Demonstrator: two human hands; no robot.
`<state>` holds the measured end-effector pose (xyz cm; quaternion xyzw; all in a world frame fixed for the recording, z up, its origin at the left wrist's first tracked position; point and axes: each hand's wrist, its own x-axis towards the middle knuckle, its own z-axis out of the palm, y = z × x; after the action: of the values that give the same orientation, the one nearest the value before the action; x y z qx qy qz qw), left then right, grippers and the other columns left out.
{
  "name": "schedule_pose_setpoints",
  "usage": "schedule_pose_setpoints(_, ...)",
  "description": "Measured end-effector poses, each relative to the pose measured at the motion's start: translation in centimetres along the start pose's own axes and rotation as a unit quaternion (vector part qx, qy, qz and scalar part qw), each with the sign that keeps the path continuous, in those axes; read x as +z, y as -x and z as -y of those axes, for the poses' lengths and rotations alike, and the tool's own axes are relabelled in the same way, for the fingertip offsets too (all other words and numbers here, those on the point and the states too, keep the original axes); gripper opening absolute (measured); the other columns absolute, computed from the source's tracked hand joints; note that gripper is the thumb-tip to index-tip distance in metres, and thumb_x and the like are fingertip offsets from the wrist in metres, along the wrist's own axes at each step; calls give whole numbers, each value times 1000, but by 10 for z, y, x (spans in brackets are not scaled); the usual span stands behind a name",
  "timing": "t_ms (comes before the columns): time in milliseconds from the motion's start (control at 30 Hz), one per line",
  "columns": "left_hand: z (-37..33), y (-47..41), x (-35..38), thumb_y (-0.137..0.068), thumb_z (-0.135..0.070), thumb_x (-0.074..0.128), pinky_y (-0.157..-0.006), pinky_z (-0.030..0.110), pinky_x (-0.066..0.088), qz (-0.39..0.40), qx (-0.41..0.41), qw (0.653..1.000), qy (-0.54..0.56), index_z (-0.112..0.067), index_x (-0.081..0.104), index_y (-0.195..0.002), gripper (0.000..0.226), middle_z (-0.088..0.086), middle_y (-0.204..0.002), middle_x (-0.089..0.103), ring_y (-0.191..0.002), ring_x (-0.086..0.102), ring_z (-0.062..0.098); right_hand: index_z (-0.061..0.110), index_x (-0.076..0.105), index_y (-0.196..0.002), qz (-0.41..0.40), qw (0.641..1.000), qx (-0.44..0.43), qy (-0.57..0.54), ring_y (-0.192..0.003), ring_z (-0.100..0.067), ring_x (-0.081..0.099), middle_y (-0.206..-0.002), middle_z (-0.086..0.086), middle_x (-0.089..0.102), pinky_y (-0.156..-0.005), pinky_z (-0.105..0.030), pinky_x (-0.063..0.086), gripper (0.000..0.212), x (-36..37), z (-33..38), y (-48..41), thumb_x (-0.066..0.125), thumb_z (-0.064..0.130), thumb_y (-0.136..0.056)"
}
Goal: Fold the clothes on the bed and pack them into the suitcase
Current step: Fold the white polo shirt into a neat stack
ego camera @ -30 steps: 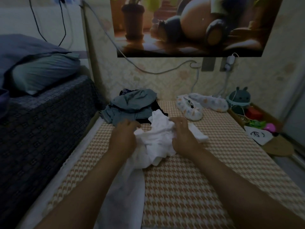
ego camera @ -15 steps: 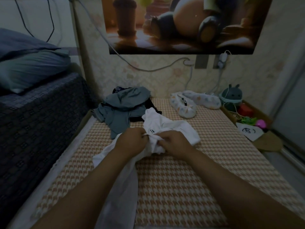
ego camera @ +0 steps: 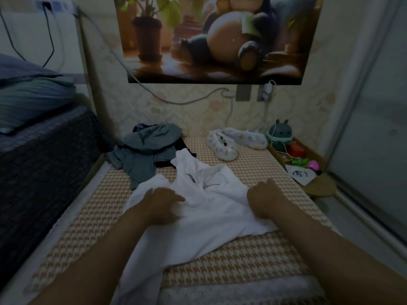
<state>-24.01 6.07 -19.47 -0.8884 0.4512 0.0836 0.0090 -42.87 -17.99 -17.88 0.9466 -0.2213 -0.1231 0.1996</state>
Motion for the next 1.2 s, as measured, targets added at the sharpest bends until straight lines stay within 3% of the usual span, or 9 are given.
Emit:
schedule_pose_setpoints(133, 11, 1, 23, -87, -53, 58, -115, 38, 23, 67, -20, 997, -41, -43, 24, -149, 71, -1, -156, 26, -141, 28, 23, 27, 51, -124, -142, 968, -77, -190, -124, -27, 41, -132, -6, 45, -108, -46, 27, 39, -8, 29, 6, 53, 29, -85)
schedule_pose_setpoints(300, -13, 7, 2, -96, -34, 52, -92, 38, 50, 98, -58, 989, -96, -13, 57, -127, 39, 9, -129, 59, -110, 59, 27, 44, 11, -152, 70, 962, -127, -233, -149, -21, -7, -162, -1, -2, -113, -62, -9, 68, 2, 66, 2, 45, 37, -94)
schedule_pose_setpoints(400, -37, 21, -27, -87, -33, 68, -55, 34, 56, 276, -105, 950, 102, -1, 61, -117, 45, 13, -102, 65, -72, 66, 29, 30, 51, -138, 56, 960, -115, -251, -138, -20, 34, -150, 0, 41, -117, -45, 20, 43, -4, 60, -12, 44, 28, -96)
schedule_pose_setpoints(467, -43, 28, -41, -87, -42, 67, -54, 33, 56, 311, -108, 923, 200, -6, 63, -113, 45, 10, -89, 69, -64, 68, 29, 17, 69, -110, -43, 953, -78, -291, -110, -20, 57, -120, -3, 65, -96, -34, 43, 30, -14, 53, -23, 43, 23, -96)
schedule_pose_setpoints(567, -40, 10, -46, -96, -34, 54, -57, 30, 54, 186, -63, 951, 241, -10, 64, -102, 27, 7, -86, 72, -67, 70, 27, 9, 68, -91, -171, 920, 3, -353, -84, -19, 58, -93, -2, 67, -67, -26, 38, 24, -18, 40, -35, 45, 13, -94)
schedule_pose_setpoints(733, -24, -63, -32, -94, -5, 49, -81, 17, 39, -100, 6, 981, 167, -10, 60, -121, 30, 11, -123, 61, -107, 57, 22, 6, 53, -129, -145, 921, 59, -356, -119, -25, 50, -131, -12, 51, -97, -27, 36, 34, 20, 15, -65, 45, 8, -96)
schedule_pose_setpoints(933, -3, -135, -7, -98, -23, 49, -109, 30, 31, -8, -10, 999, 50, -10, 40, -142, 46, 10, -147, 40, -132, 41, 25, 5, 52, -128, 50, 941, 115, -314, -119, -27, 53, -134, -13, 53, -98, -31, 44, 36, 26, -3, -99, 48, 21, -96)
schedule_pose_setpoints(1067, 7, -154, 8, -97, -29, 46, -101, 36, 41, -8, 19, 997, 74, -26, 45, -140, 43, 3, -140, 50, -123, 49, 25, 9, 61, -105, -53, 938, 164, -302, -106, -24, 59, -119, -10, 60, -84, -30, 47, 18, 15, -1, -120, 52, 19, -93)
schedule_pose_setpoints(1200, 23, -159, 4, -95, -17, 50, -68, 24, 41, -21, -69, 993, 95, -11, 62, -124, 32, 9, -126, 61, -104, 57, 27, 13, 63, -109, -156, 913, 201, -319, -106, -23, 60, -118, -7, 62, -79, -29, 44, 22, 0, 13, -150, 51, 27, -96)
